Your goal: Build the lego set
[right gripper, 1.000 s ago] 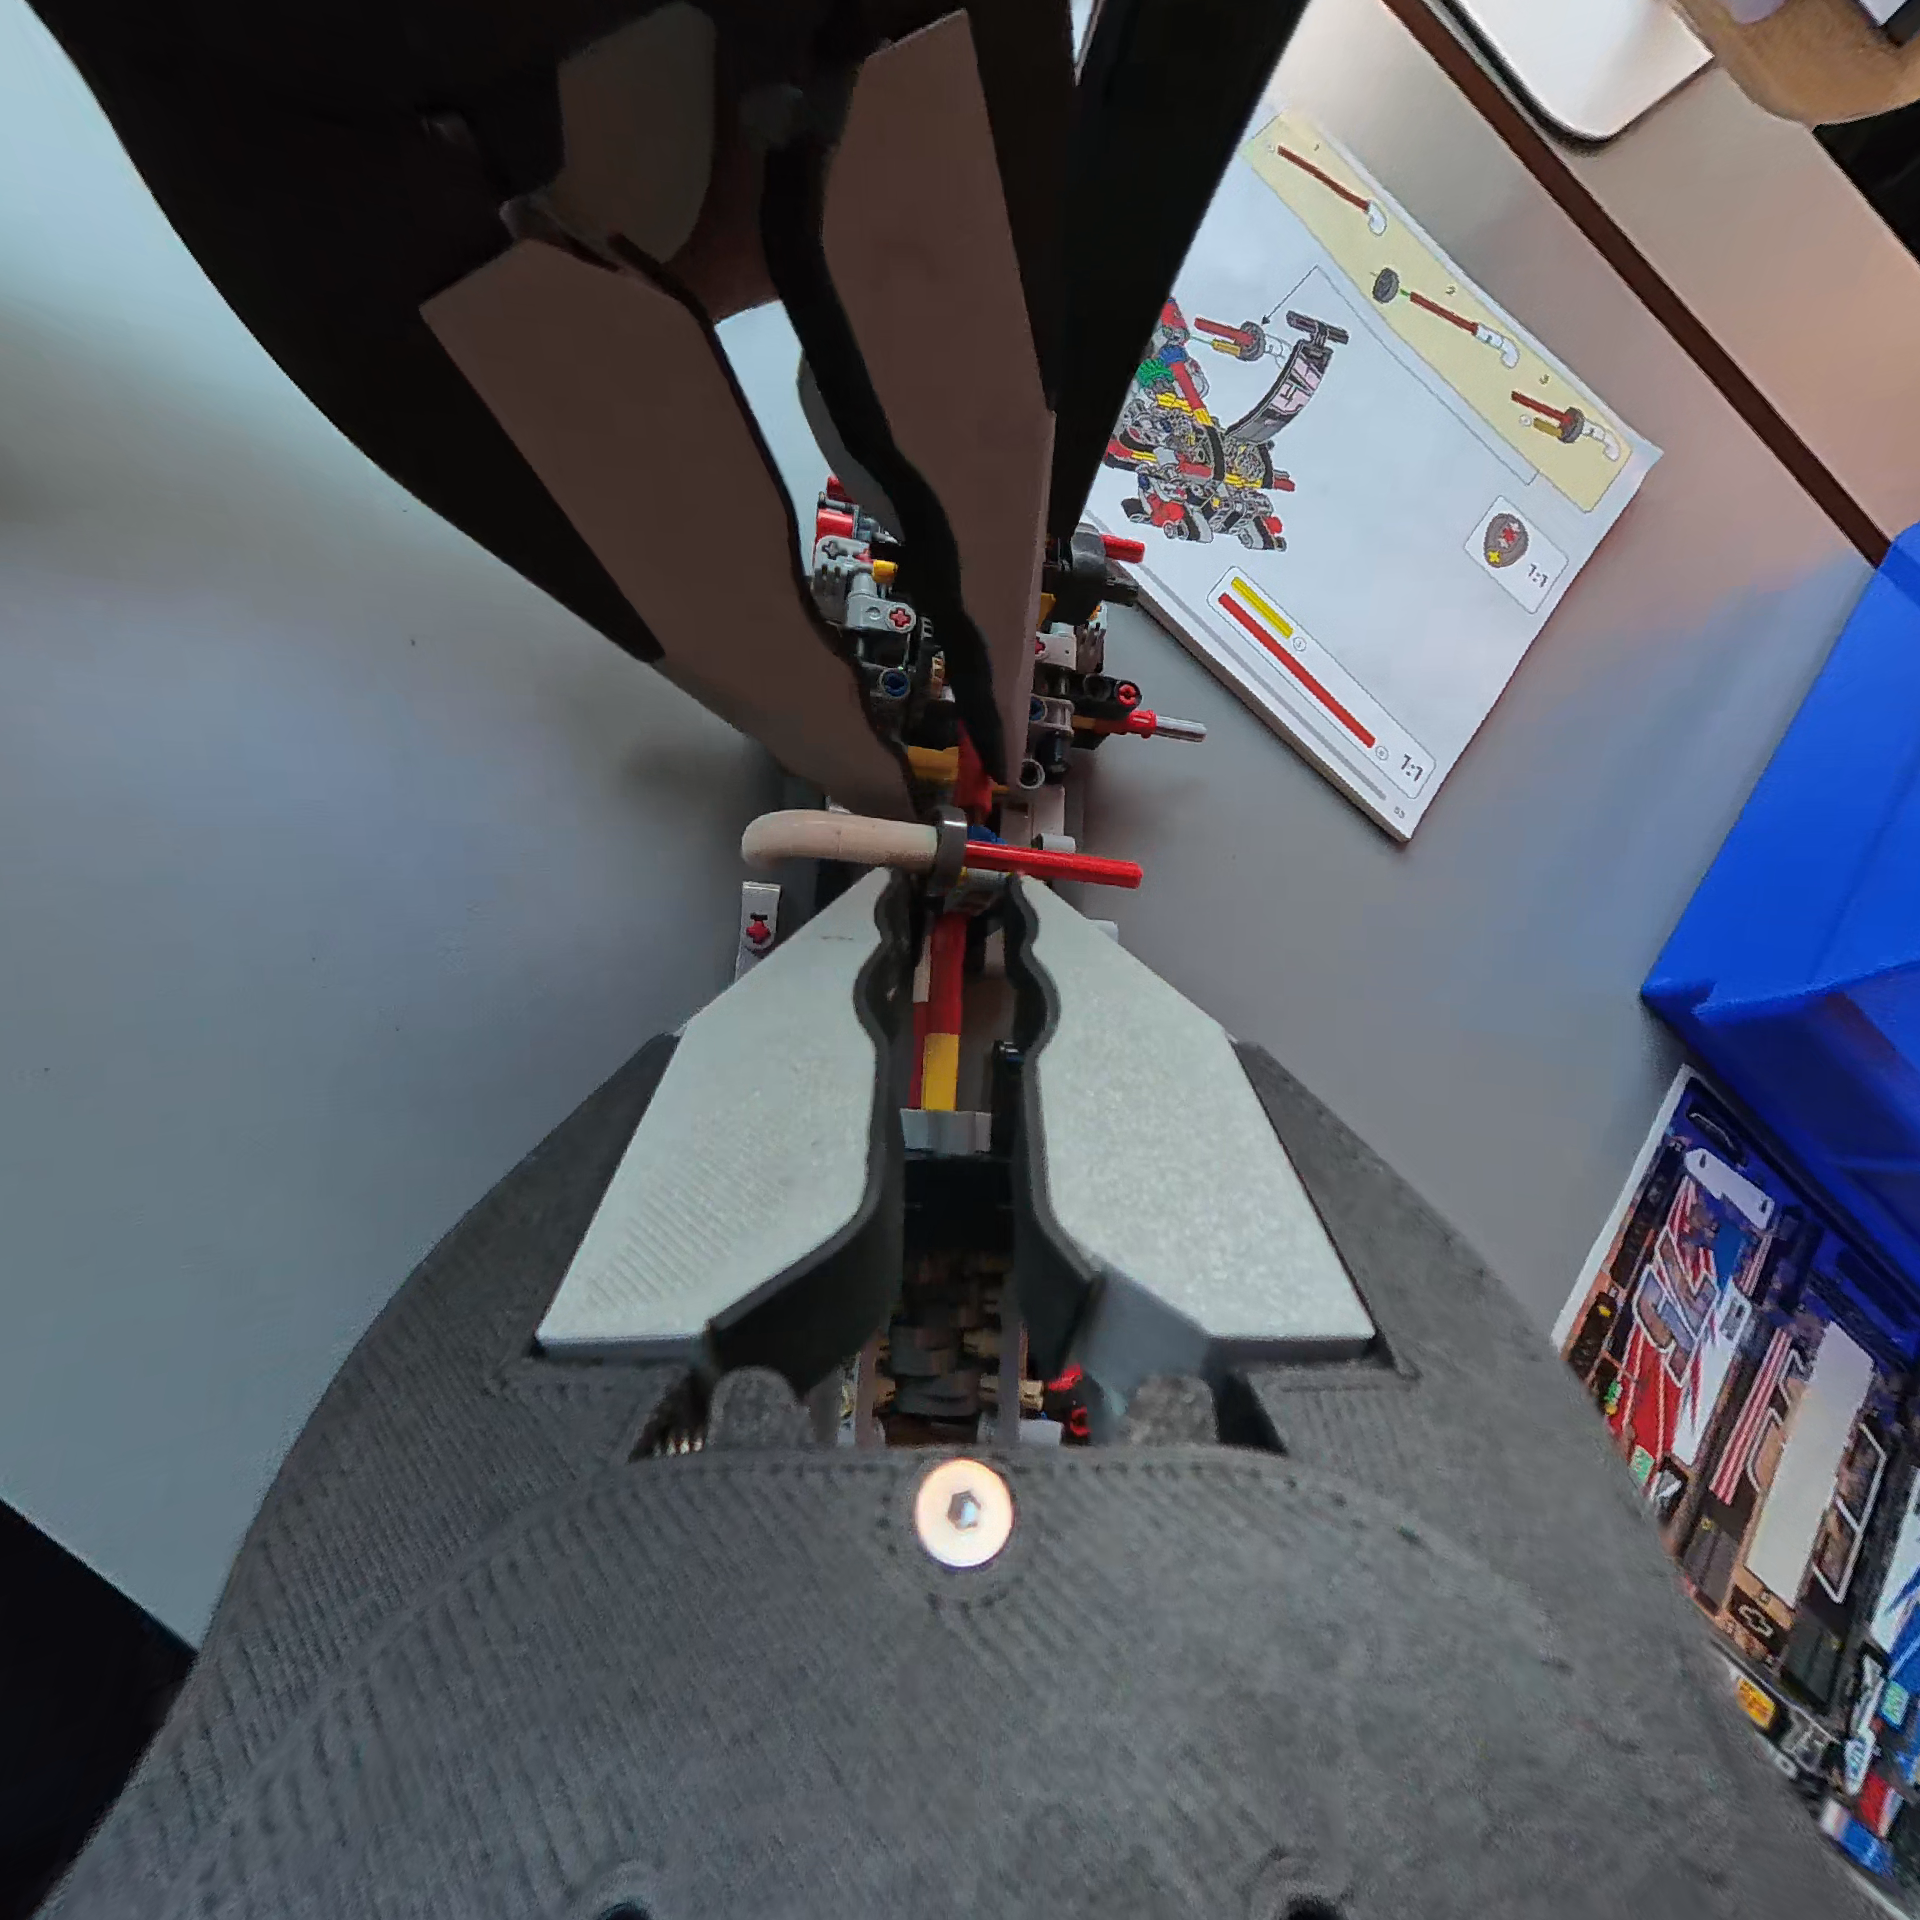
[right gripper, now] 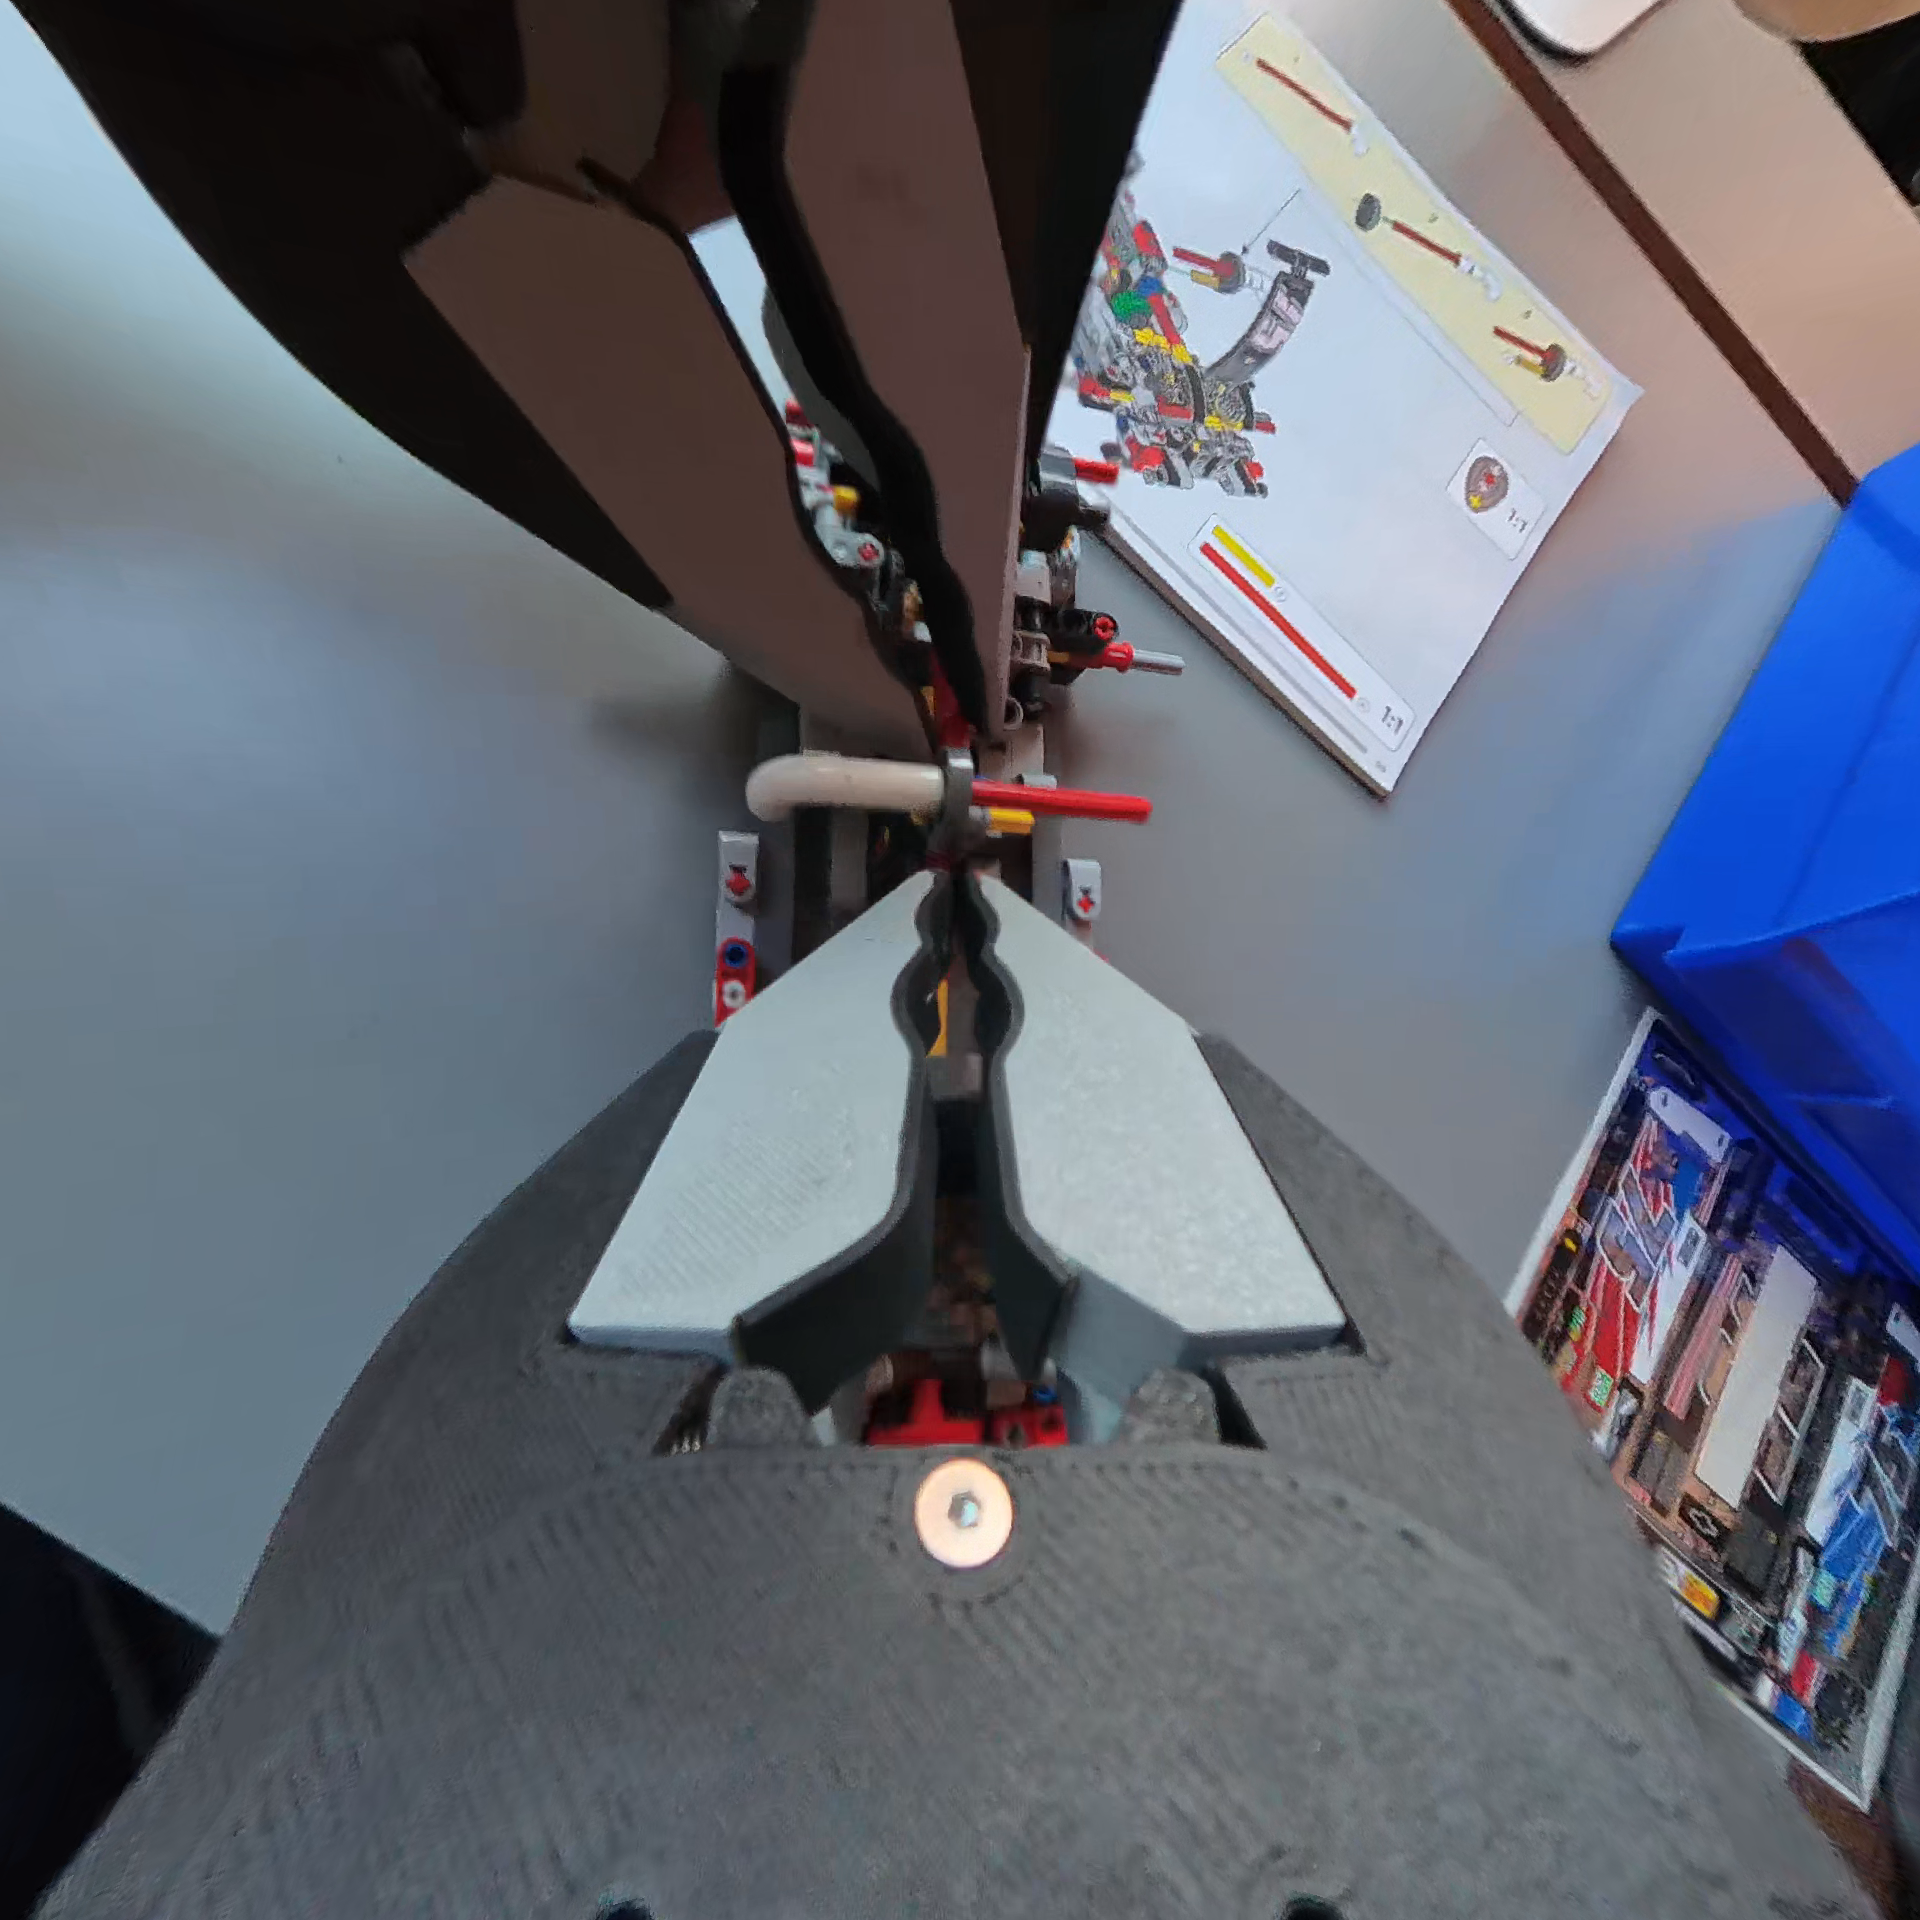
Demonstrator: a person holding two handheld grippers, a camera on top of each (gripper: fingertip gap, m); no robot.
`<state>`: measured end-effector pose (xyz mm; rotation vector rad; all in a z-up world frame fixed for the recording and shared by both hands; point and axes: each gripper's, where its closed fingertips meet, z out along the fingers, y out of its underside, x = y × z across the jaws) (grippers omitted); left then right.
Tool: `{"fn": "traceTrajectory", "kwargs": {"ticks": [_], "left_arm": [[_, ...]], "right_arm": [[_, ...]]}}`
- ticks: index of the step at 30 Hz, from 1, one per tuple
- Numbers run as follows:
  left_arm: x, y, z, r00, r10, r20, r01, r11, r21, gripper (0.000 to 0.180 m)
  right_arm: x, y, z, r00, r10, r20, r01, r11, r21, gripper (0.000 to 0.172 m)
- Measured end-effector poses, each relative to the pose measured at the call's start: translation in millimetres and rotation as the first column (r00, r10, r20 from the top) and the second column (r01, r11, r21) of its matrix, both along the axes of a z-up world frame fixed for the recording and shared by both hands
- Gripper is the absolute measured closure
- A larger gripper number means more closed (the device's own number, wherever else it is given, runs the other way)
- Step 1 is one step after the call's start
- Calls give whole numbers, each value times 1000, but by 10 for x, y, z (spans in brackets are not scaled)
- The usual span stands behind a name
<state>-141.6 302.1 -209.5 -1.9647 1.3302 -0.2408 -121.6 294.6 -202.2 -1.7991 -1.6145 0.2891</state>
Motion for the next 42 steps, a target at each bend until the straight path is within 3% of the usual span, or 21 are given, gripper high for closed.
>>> {"fn": "traceTrajectory", "kwargs": {"ticks": [5, 10, 15, 18, 22, 26, 29, 33, 35, 38, 42], "left_arm": [[-54, 2, 51, 999, -43, -14, 44, 997, 71, 169], [-11, -57, 139, 987, -75, 145, 78, 997, -14, 161], [26, -45, 62, 985, -84, 152, 91, 995, -44, 164], [53, -75, 90, 977, -113, 179, 122, 992, -41, 160], [61, -47, 128, 961, -126, 245, 142, 989, -50, 161], [40, -101, 124, 955, -173, 240, 195, 978, -70, 159], [34, -80, 169, 950, -188, 247, 201, 979, -27, 167], [-86, 46, 160, 968, -77, 239, 87, 996, -29, 169], [-214, 68, 219, 964, 48, 261, -33, 997, -63, 165], [-242, -58, 351, 922, 181, 342, -140, 980, -142, 163], [-253, -192, 442, 880, 294, 373, -261, 956, -138, 158]], "right_arm": [[179, -8, 200, 999, -3, -51, 5, 999, 38, 169], [369, 118, 265, 993, -6, -120, 10, 999, 31, 169], [544, 407, 264, 974, 19, -224, -31, 998, -51, 166], [520, 461, 247, 941, 118, -316, -174, 973, -153, 160], [382, 410, 170, 885, 256, -389, -376, 885, -274, 158], [280, 406, 128, 780, 460, -424, -590, 767, -252, 157], [192, 602, 51, 729, 542, -418, -657, 726, -202, 156], [57, 576, 61, 651, 583, -485, -740, 630, -235, 158], [0, 534, 35, 639, 593, -491, -757, 600, -260, 156], [-61, 485, 54, 619, 619, -484, -773, 588, -236, 152], [-77, 441, 88, 612, 615, -498, -773, 599, -210, 153]]}}
